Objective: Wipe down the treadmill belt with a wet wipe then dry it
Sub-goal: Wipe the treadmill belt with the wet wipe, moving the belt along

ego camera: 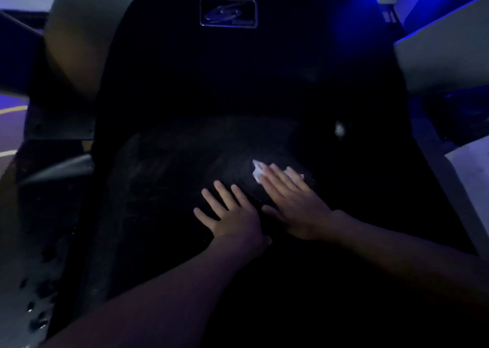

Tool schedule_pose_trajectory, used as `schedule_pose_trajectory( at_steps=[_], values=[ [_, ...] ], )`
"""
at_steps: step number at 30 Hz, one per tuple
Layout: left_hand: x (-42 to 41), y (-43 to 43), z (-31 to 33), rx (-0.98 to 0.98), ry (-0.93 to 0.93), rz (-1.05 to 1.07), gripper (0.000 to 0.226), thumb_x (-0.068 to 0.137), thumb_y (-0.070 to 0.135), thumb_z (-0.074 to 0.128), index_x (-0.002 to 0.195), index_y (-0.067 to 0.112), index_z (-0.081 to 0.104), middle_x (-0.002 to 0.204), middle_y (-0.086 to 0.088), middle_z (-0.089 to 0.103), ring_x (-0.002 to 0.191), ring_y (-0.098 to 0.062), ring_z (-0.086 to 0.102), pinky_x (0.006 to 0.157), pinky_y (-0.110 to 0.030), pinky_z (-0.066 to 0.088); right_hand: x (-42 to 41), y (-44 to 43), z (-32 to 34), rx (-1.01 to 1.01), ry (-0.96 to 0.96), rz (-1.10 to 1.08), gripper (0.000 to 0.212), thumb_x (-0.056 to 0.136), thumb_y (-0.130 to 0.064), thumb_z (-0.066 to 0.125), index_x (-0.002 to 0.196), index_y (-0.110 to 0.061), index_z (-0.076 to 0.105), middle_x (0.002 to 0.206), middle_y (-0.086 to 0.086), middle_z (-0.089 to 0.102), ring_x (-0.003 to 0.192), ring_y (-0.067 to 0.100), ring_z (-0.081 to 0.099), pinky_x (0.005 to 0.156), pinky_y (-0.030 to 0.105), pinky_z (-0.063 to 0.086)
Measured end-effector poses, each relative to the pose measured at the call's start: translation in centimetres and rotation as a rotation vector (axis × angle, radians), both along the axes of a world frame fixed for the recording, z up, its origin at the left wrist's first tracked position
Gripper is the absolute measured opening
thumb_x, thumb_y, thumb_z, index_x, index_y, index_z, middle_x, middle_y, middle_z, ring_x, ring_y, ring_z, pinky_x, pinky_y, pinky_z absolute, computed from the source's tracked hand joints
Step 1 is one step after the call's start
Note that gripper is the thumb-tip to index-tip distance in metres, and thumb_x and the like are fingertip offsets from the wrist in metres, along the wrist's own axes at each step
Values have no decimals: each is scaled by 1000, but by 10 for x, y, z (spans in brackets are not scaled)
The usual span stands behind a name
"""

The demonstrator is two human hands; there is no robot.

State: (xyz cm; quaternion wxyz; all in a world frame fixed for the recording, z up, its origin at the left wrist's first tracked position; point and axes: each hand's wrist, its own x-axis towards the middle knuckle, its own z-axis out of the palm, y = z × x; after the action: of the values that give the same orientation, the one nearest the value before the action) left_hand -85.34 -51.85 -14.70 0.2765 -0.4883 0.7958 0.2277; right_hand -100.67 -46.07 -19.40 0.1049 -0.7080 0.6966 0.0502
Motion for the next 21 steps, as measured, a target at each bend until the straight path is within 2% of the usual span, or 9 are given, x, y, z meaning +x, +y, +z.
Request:
schedule_pose_trajectory(
  at_steps=[1, 3, 5, 8, 10, 12, 14, 17, 21],
  values=[
    [1, 0, 2, -24, -8, -12, 132, 75, 62, 69, 146, 2, -25, 145, -33, -37, 132, -58, -30, 106, -76, 0, -13, 3, 1, -6, 20, 19, 76, 100, -59, 9, 159, -12, 7, 167, 5, -2, 154, 22, 1, 123, 46, 3],
    [2, 6, 6, -51, -28, -26, 128, 79, 61, 66, 146, 2, -25, 147, -33, -34, 135, -57, -28, 110, -71, 1, -39, -1, 11, -6, -17, -182, 80, 94, -62, 3, 159, -15, 0, 167, 3, -9, 154, 21, -5, 124, 48, 4],
    [0, 17, 10, -108, -17, -72, 116, 85, 56, 62, 149, 4, -20, 152, -31, -29, 139, -53, -23, 115, -64, 2, -44, 0, 14, 33, -20, -294, 85, 85, -64, -10, 154, -14, -17, 163, 3, -24, 151, 19, -20, 123, 45, -7],
    [-1, 30, 8, -130, 23, -77, 101, 91, 48, 56, 153, 10, -14, 157, -21, -25, 144, -44, -21, 119, -56, 4, -30, 19, 14, 84, -77, -5, 81, 88, -63, -5, 155, -19, -18, 162, -2, -28, 147, 12, -28, 122, 41, -13],
    [-4, 32, 8, -62, 25, -26, 105, 88, 53, 55, 152, 12, -18, 155, -19, -31, 142, -42, -28, 119, -56, -2, -45, 23, 15, 65, -82, -31, 78, 92, -61, -1, 158, -20, -14, 163, -4, -27, 148, 12, -26, 123, 43, -9],
    [-9, 31, 9, -12, 16, -1, 118, 80, 68, 54, 150, 12, -22, 152, -20, -36, 139, -43, -32, 117, -58, -7, -60, 21, 18, 72, -39, -253, 75, 96, -58, -1, 155, -17, -20, 162, 1, -30, 148, 15, -27, 123, 43, -10],
    [-12, 33, 9, -20, -22, -9, 129, 74, 77, 57, 148, 9, -25, 150, -23, -38, 138, -45, -33, 117, -59, -6, -57, 22, 17, 116, -36, -214, 74, 98, -58, 1, 152, -13, -24, 158, 3, -35, 146, 16, -33, 122, 41, -14],
    [-18, 37, 9, -41, -43, -2, 130, 76, 72, 60, 148, 6, -26, 149, -25, -38, 138, -48, -31, 116, -61, -3, -63, 31, 21, 132, -81, -68, 72, 100, -57, 4, 155, -17, -21, 159, -1, -34, 145, 11, -33, 122, 39, -15],
    [-20, 39, 7, -47, -52, 31, 128, 78, 69, 61, 147, 7, -28, 148, -23, -41, 138, -46, -32, 116, -61, -4, -66, 26, 20, 104, -110, -325, 72, 101, -55, 3, 153, -11, -20, 160, 4, -31, 146, 16, -31, 121, 40, -16]
  ],
)
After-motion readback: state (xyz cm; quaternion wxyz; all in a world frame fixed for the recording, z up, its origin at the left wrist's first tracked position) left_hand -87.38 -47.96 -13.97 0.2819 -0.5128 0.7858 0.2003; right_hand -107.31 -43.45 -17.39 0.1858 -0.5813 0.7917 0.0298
